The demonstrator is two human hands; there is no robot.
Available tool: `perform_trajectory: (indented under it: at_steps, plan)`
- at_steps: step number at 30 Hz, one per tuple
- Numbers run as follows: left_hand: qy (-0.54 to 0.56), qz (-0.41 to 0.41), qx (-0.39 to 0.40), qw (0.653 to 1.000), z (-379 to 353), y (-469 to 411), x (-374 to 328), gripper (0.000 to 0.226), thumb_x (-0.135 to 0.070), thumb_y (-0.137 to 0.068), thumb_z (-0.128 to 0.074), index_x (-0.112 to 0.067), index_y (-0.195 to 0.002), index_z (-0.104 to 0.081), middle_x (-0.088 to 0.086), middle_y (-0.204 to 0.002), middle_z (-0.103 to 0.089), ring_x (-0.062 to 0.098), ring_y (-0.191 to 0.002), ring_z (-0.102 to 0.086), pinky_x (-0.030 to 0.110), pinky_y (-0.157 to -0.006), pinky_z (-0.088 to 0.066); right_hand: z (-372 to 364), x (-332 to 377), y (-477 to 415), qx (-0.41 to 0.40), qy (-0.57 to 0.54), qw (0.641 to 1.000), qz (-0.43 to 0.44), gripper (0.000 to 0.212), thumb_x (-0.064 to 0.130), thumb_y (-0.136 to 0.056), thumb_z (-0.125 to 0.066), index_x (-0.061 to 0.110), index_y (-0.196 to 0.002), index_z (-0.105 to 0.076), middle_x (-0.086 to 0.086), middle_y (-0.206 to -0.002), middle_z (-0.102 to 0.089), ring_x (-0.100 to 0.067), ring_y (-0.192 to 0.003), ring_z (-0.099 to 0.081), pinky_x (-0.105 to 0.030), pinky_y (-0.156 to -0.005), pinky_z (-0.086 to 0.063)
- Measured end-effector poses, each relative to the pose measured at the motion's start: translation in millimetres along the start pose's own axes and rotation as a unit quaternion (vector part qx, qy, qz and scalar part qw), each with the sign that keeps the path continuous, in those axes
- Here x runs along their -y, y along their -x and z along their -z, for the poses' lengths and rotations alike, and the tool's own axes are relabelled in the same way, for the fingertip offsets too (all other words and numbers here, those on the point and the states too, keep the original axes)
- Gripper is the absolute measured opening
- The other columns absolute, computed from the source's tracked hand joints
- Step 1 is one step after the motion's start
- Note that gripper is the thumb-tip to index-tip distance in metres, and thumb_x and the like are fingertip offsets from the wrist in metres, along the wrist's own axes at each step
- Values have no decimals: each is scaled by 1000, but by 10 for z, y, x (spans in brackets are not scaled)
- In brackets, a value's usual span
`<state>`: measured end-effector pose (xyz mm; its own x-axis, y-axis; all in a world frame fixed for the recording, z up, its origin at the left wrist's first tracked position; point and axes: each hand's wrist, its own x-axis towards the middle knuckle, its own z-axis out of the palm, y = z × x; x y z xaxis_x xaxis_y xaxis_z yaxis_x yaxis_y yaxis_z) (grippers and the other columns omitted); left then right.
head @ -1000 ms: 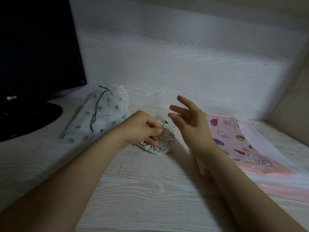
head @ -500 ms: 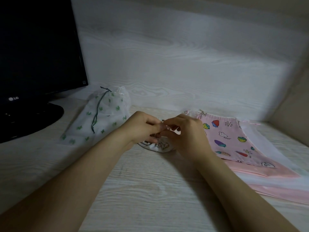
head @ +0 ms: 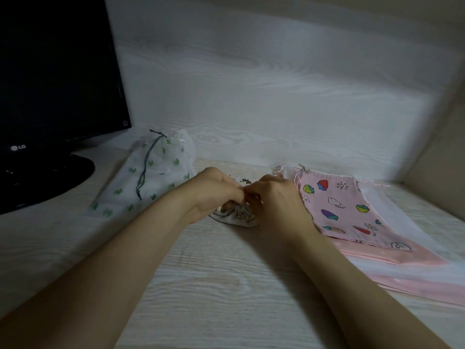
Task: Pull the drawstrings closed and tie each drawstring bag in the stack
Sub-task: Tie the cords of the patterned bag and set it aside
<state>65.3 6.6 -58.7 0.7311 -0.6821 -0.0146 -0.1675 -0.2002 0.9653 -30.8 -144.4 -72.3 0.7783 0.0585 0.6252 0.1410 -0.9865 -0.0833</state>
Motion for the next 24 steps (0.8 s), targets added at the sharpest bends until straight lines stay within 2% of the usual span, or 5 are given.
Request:
perform_trajectory:
  at_steps: [3, 6, 11, 16, 24]
  plan:
    - [-19, -8, -48, 999, -15, 3, 31, 28, 10, -80, -74, -11, -95, -83, 10, -96, -80, 16, -93, -75, 22, -81, -59, 8, 40, 7, 3, -18, 1000, -10, 24, 18, -79, -59, 17, -88, -81, -5, -77, -72, -21, -70, -63, -38, -67, -50]
    - [-35, -33, -127, 991, -10, -2, 64, 37, 5, -70, -84, -17, -97, -72, 8, -104, -73, 18, -91, -72, 26, -67, -59, 37, 66, 26, 4, -99, 993, -58, 13, 15, -82, -69, 21, -83, -81, 6, -72, -74, -10, -65, -64, -27, -63, -49]
    - [-80, -123, -149, 978, 37, 13, 73, 28, -3, -64, -93, -22, -72, -74, -3, -91, -79, 18, -87, -78, 46, -83, -66, 45, -31, 44, 35, -342, 923, -176, 13, 9, -95, -71, 13, -85, -78, 5, -67, -70, -7, -60, -59, -22, -60, -47]
    - [-121, -190, -140, 964, 35, 63, 56, 25, -1, -69, -96, -22, -68, -81, -8, -87, -81, 3, -86, -77, 33, -91, -63, 7, -51, 28, 74, -471, 844, -246, 16, 6, -99, -65, -5, -90, -74, -11, -68, -56, -15, -62, -47, -22, -58, -38]
    - [-132, -206, -147, 958, 12, 66, 48, 24, -2, -74, -90, -24, -80, -85, -9, -98, -81, 0, -89, -76, 29, -92, -63, -45, -108, 20, 84, -535, 782, -310, 27, 9, -101, -61, 7, -76, -70, -13, -71, -52, -25, -67, -43, -33, -63, -33]
